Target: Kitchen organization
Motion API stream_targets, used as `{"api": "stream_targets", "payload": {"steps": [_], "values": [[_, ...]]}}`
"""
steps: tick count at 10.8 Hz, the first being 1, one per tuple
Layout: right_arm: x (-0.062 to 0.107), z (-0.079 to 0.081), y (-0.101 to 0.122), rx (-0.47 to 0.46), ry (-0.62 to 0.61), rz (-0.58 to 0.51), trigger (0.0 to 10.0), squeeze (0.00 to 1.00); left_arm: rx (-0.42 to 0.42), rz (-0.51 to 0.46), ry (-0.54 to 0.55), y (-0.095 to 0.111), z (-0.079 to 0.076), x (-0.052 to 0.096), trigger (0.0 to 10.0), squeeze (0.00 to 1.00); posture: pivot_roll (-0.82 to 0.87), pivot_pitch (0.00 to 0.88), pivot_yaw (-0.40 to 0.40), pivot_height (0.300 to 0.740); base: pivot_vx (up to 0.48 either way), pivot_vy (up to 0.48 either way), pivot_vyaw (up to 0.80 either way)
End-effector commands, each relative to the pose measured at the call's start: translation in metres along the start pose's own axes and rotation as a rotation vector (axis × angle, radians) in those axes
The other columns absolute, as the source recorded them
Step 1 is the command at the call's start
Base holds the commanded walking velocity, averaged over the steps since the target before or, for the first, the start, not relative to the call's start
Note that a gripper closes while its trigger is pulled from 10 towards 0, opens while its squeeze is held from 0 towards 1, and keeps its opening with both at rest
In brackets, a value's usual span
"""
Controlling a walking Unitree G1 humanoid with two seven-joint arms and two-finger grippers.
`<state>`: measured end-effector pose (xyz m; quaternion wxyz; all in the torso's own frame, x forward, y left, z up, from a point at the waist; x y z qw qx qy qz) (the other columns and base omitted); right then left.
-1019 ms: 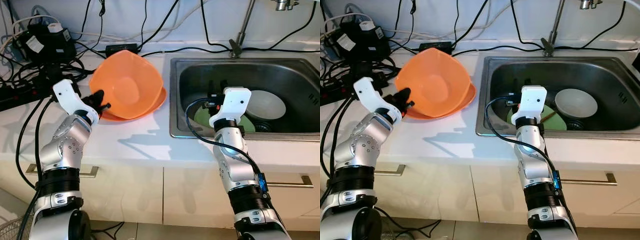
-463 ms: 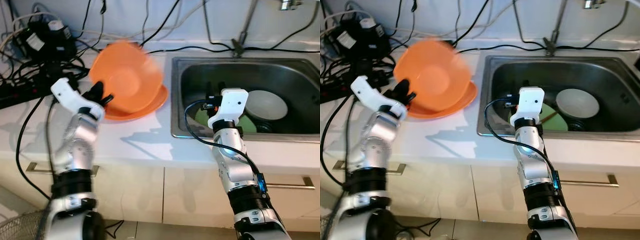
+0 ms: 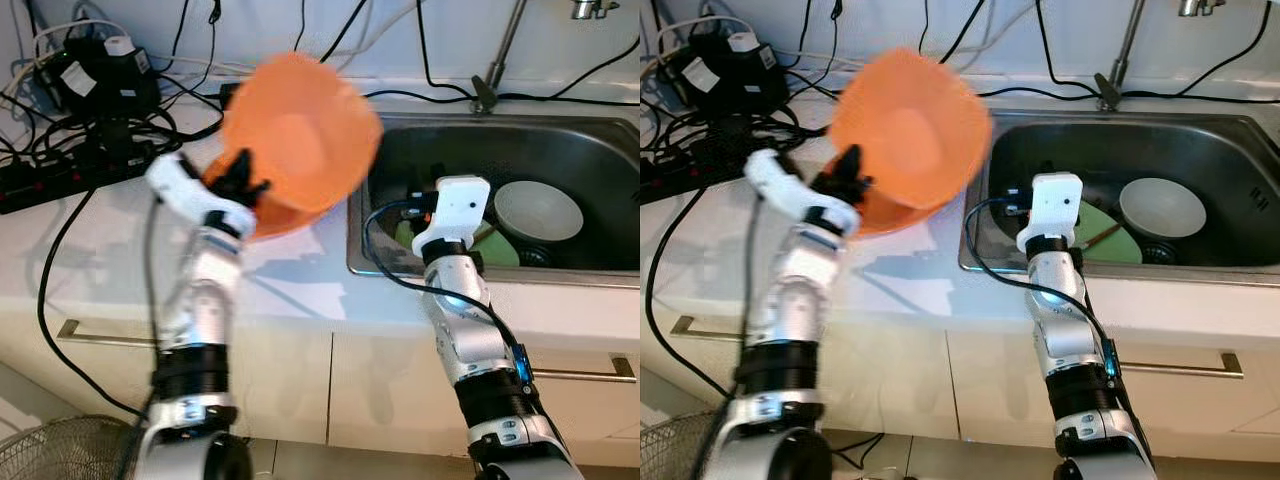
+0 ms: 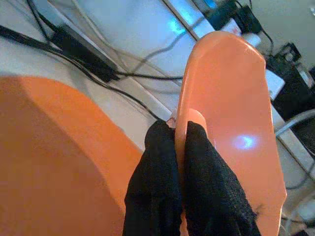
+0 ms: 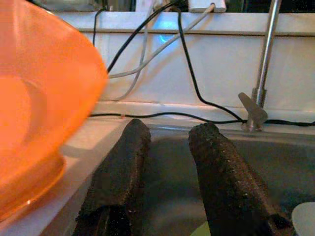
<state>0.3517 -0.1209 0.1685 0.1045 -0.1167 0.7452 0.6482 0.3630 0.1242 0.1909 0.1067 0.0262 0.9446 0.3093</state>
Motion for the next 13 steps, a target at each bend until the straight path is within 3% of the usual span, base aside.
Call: {"api": "stream_targets", "payload": {"steps": [1,2,3,5,7,9,13], "values": [[-0.003,0.000,0.006,-0.030,0.007,-0.012,10.0,1.00,0.000,-0.018,-0.076,0.000,-0.019,-0.005,10.0,0.00,0.06,0.000,0.051,0.740,0.000,0.000,0.00],[-0.004,-0.001,0.008,-0.095,-0.004,0.001,10.0,0.98,0.001,-0.004,-0.085,-0.005,-0.022,-0.006,10.0,0.00,0.06,0.000,0.054,0.740,0.000,0.000,0.00],[-0.006,-0.002,0.009,-0.165,-0.017,0.015,10.0,0.00,-0.005,0.002,-0.089,-0.008,-0.023,-0.006,10.0,0.00,0.06,0.000,0.056,0.740,0.000,0.000,0.00],[-0.008,-0.006,0.008,-0.360,-0.029,0.053,10.0,0.00,-0.016,-0.008,-0.093,-0.007,-0.024,-0.008,10.0,0.00,0.06,0.000,0.056,0.740,0.000,0.000,0.00],[-0.008,0.004,0.008,-0.502,0.035,0.084,10.0,0.00,-0.026,-0.007,-0.112,-0.008,-0.029,-0.009,10.0,0.00,0.06,0.000,0.055,0.740,0.000,0.000,0.00],[-0.007,0.007,0.008,-0.591,0.056,0.104,10.0,0.00,-0.027,0.017,-0.152,-0.011,-0.034,-0.009,10.0,0.00,0.06,0.000,0.053,0.740,0.000,0.000,0.00],[-0.005,0.008,0.008,-0.637,0.090,0.119,10.0,0.00,-0.036,0.060,-0.196,-0.021,-0.041,-0.006,10.0,0.00,0.06,0.000,0.052,0.740,0.000,0.000,0.00]]}}
Point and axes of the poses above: a point about 5 cm out from each wrist's last joint towards the gripper, its own x axis pointing back from the gripper into the wrist, its own y axis along the axis of the wrist's last joint, z = x × y, the point moved 1 cm from there along -x, pointing out of the wrist towards the gripper, and after that the axes turned 7 degrees about x, right-handed, at the moved point
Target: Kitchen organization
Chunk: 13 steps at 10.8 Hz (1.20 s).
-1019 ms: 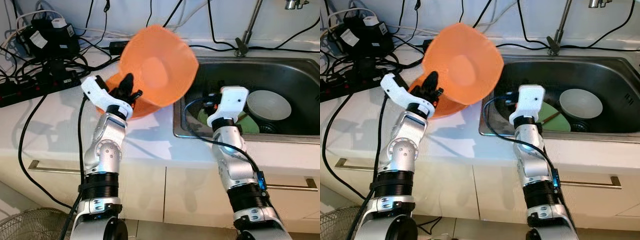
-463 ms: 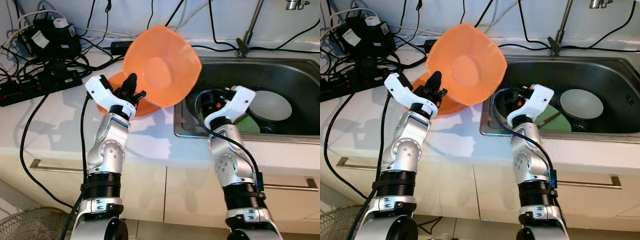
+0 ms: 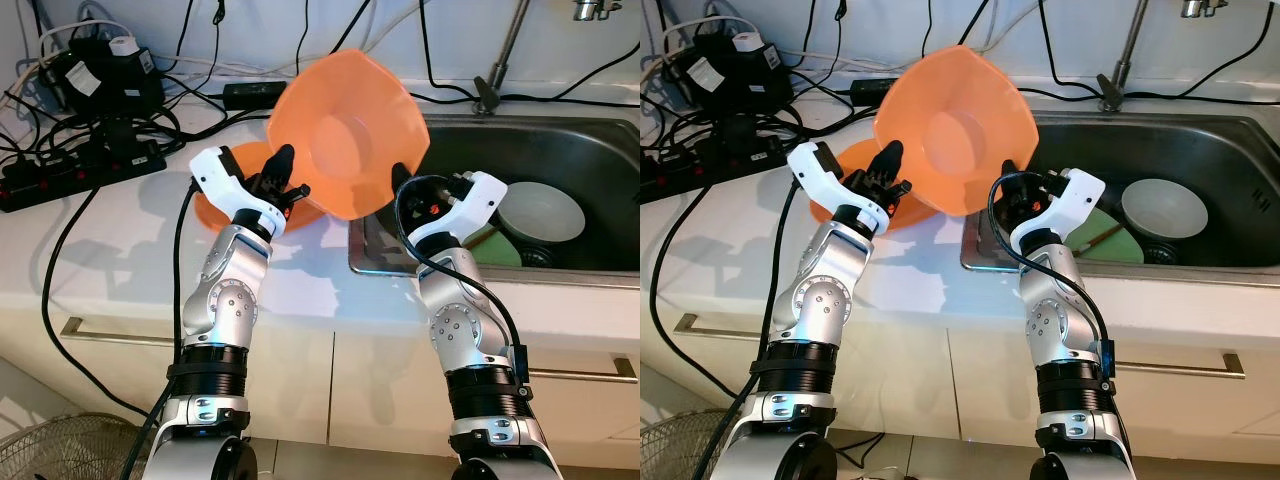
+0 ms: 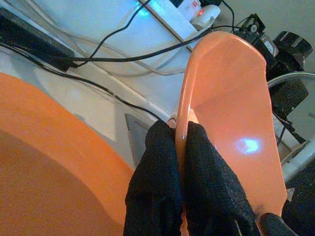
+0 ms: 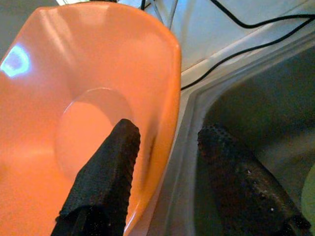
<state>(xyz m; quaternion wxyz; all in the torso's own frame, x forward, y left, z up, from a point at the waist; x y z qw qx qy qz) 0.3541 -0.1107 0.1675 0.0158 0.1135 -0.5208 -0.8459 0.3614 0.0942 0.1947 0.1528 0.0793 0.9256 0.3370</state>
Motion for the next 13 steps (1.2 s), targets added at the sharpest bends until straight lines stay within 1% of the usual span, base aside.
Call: {"api": "stream_targets", "payload": {"steps": [1,2,3,5,7,11,12,13], "values": [[-0.0011,0.0030,0.0078,-0.011,0.019,-0.024,10.0,0.00,0.018,-0.016,-0.084,0.0020,-0.0208,-0.0059,10.0,0.00,0.06,0.000,0.053,0.740,0.000,0.000,0.00],[-0.0010,0.0028,0.0075,-0.014,0.020,-0.021,10.0,0.00,0.018,-0.012,-0.095,0.0015,-0.0222,-0.0059,10.0,0.00,0.06,0.000,0.053,0.740,0.000,0.000,0.00],[-0.0010,0.0024,0.0066,-0.019,0.015,-0.019,9.5,0.00,0.016,-0.002,-0.107,0.0003,-0.0240,-0.0057,10.0,0.00,0.06,0.000,0.053,0.740,0.000,0.000,0.00],[-0.0009,0.0024,0.0062,-0.022,0.015,-0.017,0.0,0.00,0.020,0.009,-0.118,-0.0015,-0.0250,-0.0048,10.0,0.00,0.06,0.000,0.052,0.740,0.000,0.000,0.00],[-0.0008,0.0016,0.0062,-0.032,0.011,-0.016,0.0,0.00,0.020,0.016,-0.128,-0.0029,-0.0263,-0.0044,10.0,0.00,0.06,0.000,0.052,0.740,0.000,0.000,0.00],[-0.0007,0.0013,0.0061,-0.047,0.008,-0.018,0.0,0.00,-0.009,0.024,-0.109,-0.0036,-0.0229,-0.0040,10.0,0.00,0.07,0.000,0.052,0.740,0.000,0.000,0.00],[-0.0006,0.0010,0.0065,-0.058,0.006,-0.019,0.0,0.00,-0.033,0.033,-0.112,-0.0052,-0.0229,-0.0037,10.0,0.00,0.07,0.000,0.053,0.740,0.000,0.000,0.00],[-0.0007,0.0001,0.0070,-0.073,0.000,-0.022,0.0,0.00,-0.041,0.042,-0.125,-0.0070,-0.0241,-0.0033,10.0,1.00,0.07,0.000,0.054,0.740,0.000,0.000,0.00]]}}
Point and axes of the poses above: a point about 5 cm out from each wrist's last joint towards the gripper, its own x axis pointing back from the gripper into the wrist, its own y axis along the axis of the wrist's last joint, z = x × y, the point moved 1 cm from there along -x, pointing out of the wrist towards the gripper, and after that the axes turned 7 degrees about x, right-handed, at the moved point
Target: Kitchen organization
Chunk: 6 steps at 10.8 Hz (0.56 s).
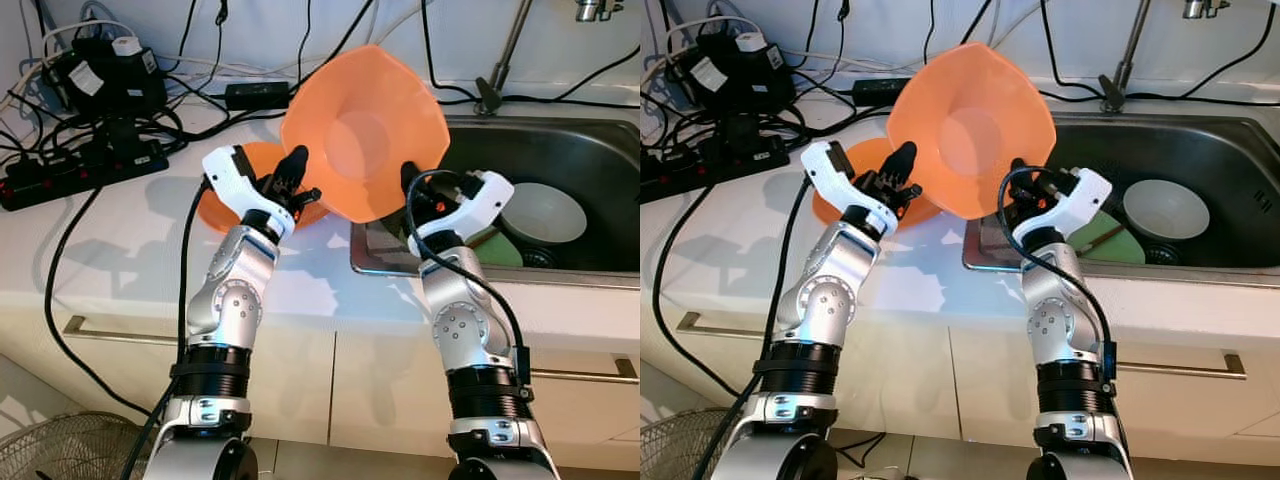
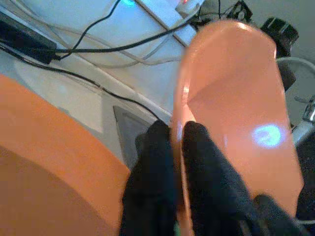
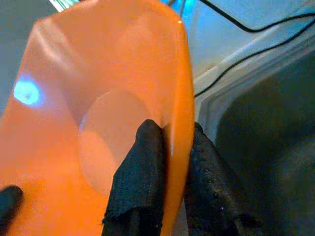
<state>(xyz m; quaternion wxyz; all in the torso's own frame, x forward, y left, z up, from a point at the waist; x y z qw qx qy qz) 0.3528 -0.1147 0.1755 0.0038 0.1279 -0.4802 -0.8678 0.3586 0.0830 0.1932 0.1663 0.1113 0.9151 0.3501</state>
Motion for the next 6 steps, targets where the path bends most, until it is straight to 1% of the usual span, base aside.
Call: {"api": "stream_targets", "payload": {"steps": [1,4,6], "values": [[-0.001,-0.001,-0.002,0.002,-0.012,0.021,0.0,0.00,-0.030,-0.006,-0.088,0.002,-0.019,-0.004,10.0,1.00,0.07,0.000,0.056,0.740,0.000,0.000,0.00],[-0.002,-0.004,0.002,-0.052,-0.037,0.005,0.0,0.00,-0.064,0.011,-0.090,-0.001,-0.020,-0.004,10.0,1.00,0.07,0.000,0.056,0.740,0.000,0.000,0.00],[-0.004,-0.010,0.011,-0.073,-0.078,-0.047,0.0,0.00,-0.119,0.028,-0.081,-0.004,-0.018,-0.003,10.0,1.00,0.07,0.000,0.056,0.740,0.000,0.000,0.00]]}}
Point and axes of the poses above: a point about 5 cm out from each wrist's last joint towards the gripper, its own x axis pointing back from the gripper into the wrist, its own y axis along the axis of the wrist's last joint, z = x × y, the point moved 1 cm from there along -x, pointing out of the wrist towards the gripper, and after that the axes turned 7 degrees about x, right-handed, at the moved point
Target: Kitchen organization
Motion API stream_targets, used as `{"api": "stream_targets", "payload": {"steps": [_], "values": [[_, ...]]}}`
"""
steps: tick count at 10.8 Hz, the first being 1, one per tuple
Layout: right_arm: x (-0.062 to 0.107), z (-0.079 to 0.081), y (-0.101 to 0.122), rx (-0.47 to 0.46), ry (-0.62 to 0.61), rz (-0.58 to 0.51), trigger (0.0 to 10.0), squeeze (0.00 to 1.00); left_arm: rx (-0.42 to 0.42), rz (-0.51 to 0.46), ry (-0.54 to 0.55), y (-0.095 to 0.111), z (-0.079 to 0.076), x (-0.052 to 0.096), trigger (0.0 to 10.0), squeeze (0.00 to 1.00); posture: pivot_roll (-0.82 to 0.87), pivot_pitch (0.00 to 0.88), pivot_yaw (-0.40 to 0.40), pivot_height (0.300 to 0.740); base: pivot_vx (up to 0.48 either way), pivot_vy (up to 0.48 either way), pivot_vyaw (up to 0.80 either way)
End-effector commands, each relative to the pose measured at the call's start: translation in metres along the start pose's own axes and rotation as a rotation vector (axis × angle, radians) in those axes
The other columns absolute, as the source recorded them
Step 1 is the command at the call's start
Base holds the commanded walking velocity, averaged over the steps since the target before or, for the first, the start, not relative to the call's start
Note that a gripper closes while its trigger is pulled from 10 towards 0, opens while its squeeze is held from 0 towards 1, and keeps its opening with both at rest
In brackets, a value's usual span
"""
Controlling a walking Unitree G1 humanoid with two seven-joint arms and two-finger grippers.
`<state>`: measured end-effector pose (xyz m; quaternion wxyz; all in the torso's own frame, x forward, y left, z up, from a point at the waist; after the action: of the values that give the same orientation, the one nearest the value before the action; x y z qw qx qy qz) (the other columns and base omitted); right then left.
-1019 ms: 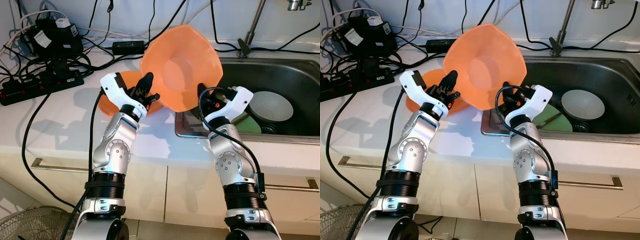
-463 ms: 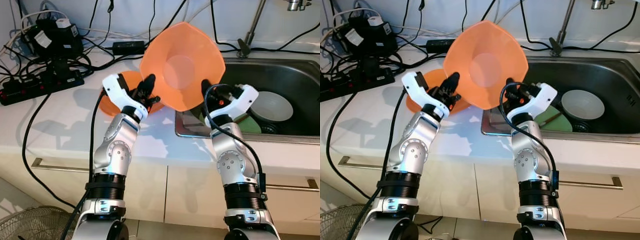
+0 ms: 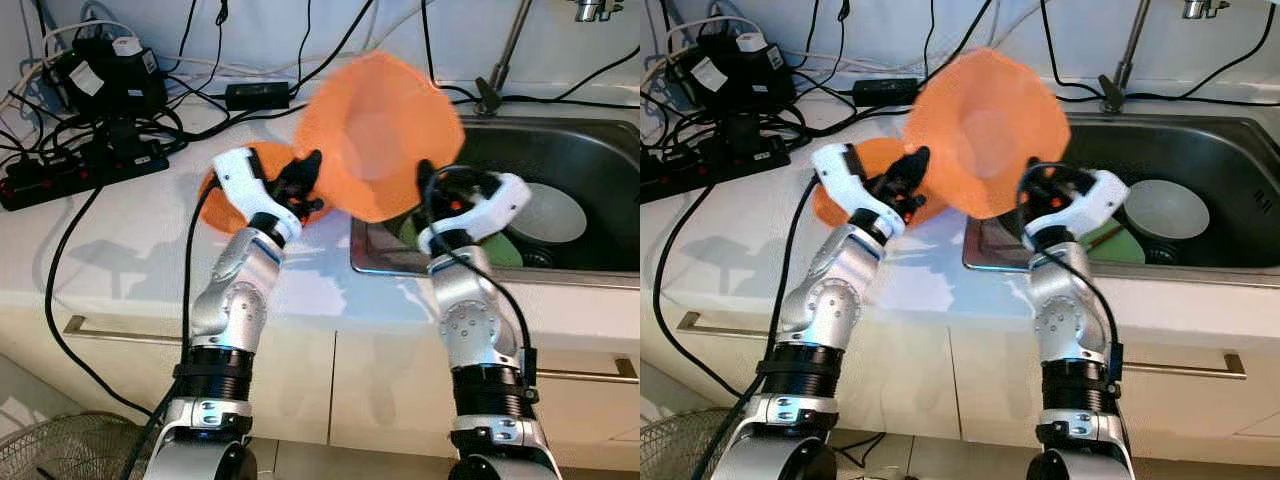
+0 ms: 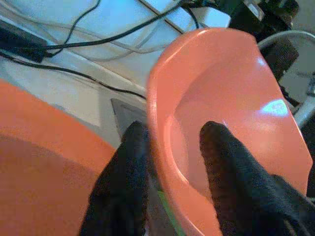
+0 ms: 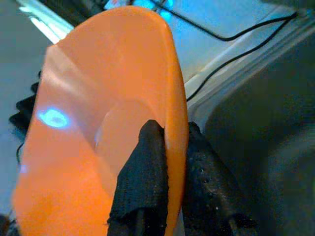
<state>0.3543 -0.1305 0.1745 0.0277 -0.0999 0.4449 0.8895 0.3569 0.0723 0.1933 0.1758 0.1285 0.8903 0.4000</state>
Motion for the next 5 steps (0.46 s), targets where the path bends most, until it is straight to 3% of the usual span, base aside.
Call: {"api": "stream_targets", "payload": {"steps": [1,2,5], "values": [[-0.005,0.003,0.007,-0.008,-0.014,-0.029,0.0,0.00,-0.045,-0.004,-0.052,0.002,-0.011,-0.001,10.0,1.00,0.07,0.000,0.055,0.740,0.000,0.000,0.00],[-0.006,-0.001,0.016,-0.039,-0.045,-0.076,0.0,0.00,-0.092,0.023,-0.053,-0.003,-0.011,-0.001,10.0,0.00,0.07,0.000,0.055,0.740,0.000,0.000,0.00],[-0.009,-0.014,0.037,-0.021,-0.126,-0.168,0.0,0.00,-0.146,0.057,-0.070,-0.011,-0.014,0.000,10.0,0.00,0.07,0.000,0.052,0.740,0.000,0.000,0.00]]}}
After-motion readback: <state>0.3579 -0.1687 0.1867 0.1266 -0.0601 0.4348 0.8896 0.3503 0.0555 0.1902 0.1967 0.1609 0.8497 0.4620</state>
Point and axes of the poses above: a point about 5 cm out from each wrist's last joint towards the gripper, its own x axis pointing back from the gripper into the wrist, its own y axis along the axis of the wrist's last joint, z = x × y, the point moved 1 cm from there along -x, pointing out of the wrist towards the gripper, and after that the axes turned 7 degrees about x, right-handed, at the moved point
